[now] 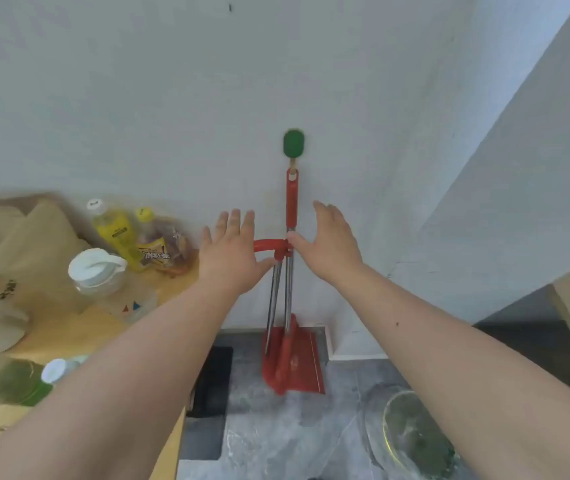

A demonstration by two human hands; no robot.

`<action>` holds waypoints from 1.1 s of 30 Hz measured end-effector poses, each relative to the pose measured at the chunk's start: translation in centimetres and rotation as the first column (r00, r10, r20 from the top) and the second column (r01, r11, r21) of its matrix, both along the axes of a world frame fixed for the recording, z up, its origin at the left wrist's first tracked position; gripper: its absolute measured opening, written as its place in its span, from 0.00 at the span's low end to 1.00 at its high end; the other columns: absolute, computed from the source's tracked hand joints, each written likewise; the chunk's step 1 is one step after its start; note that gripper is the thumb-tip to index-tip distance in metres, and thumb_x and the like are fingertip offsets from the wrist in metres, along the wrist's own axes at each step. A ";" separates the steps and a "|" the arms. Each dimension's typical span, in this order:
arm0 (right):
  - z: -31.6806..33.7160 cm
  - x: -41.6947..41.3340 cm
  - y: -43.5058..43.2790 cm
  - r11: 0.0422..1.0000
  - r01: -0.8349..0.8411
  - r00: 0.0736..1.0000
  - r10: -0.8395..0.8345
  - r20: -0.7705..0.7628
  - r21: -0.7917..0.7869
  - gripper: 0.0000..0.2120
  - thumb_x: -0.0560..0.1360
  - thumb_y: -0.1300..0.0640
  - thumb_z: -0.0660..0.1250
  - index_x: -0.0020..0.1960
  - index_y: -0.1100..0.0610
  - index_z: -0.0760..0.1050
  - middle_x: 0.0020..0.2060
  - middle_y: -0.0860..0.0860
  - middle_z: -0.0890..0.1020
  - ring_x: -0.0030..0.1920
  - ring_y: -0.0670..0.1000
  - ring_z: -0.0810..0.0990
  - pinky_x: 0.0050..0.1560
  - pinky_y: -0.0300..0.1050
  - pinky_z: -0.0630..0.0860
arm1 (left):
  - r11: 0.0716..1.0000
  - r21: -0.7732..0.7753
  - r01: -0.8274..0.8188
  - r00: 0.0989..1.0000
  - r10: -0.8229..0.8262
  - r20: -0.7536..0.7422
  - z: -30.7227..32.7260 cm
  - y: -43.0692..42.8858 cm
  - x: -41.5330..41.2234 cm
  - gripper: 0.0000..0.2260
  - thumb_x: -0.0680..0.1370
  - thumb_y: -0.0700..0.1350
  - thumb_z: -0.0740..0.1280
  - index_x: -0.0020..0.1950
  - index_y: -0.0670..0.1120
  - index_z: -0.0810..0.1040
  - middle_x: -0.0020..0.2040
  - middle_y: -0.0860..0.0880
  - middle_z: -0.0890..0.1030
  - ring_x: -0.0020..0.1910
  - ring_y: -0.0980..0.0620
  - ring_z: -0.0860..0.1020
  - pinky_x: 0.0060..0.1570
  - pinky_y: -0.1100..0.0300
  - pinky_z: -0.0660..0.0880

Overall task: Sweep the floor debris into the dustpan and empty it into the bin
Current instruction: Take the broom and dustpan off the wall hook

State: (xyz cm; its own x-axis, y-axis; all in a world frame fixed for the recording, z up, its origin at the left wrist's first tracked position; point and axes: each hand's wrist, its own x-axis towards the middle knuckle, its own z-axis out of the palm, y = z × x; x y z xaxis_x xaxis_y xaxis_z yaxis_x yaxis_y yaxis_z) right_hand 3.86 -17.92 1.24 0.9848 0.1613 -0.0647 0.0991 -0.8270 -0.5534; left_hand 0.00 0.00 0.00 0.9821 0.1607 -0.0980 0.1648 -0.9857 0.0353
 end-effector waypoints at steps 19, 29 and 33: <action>-1.8 8.5 4.0 0.913 0.065 0.995 -0.029 -0.096 0.402 0.17 0.84 0.44 0.55 0.48 0.56 0.73 0.38 0.49 0.76 0.38 0.49 0.75 0.35 0.44 0.67 | 0.974 -0.213 -0.074 0.992 0.052 -0.111 -5.7 -0.8 5.1 0.08 0.84 0.41 0.61 0.62 0.43 0.72 0.56 0.42 0.77 0.53 0.43 0.76 0.46 0.52 0.72; -0.7 2.4 2.5 0.877 -0.040 0.998 0.058 -0.023 0.479 0.14 0.84 0.47 0.54 0.51 0.55 0.72 0.42 0.51 0.79 0.41 0.51 0.77 0.43 0.48 0.73 | 0.970 -0.228 -0.084 0.989 0.054 -0.137 -2.0 -1.5 0.4 0.05 0.78 0.41 0.62 0.53 0.45 0.73 0.46 0.47 0.77 0.44 0.44 0.76 0.43 0.52 0.74; -0.3 -4.4 2.3 0.807 -0.028 0.999 0.043 -0.011 0.590 0.16 0.82 0.44 0.55 0.49 0.54 0.73 0.42 0.50 0.81 0.39 0.47 0.78 0.44 0.48 0.75 | 0.960 -0.271 -0.069 0.962 -0.007 -0.272 0.3 -3.3 -3.7 0.10 0.78 0.52 0.61 0.47 0.47 0.75 0.43 0.49 0.78 0.43 0.44 0.79 0.41 0.54 0.74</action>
State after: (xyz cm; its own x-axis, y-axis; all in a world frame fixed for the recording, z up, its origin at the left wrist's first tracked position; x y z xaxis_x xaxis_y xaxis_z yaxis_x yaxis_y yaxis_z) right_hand -0.58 -15.59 0.94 0.9771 0.2102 0.0319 0.1030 -0.3366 -0.9360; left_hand -3.67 -3.33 0.28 0.9081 0.1196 -0.4014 0.2362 -0.9377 0.2548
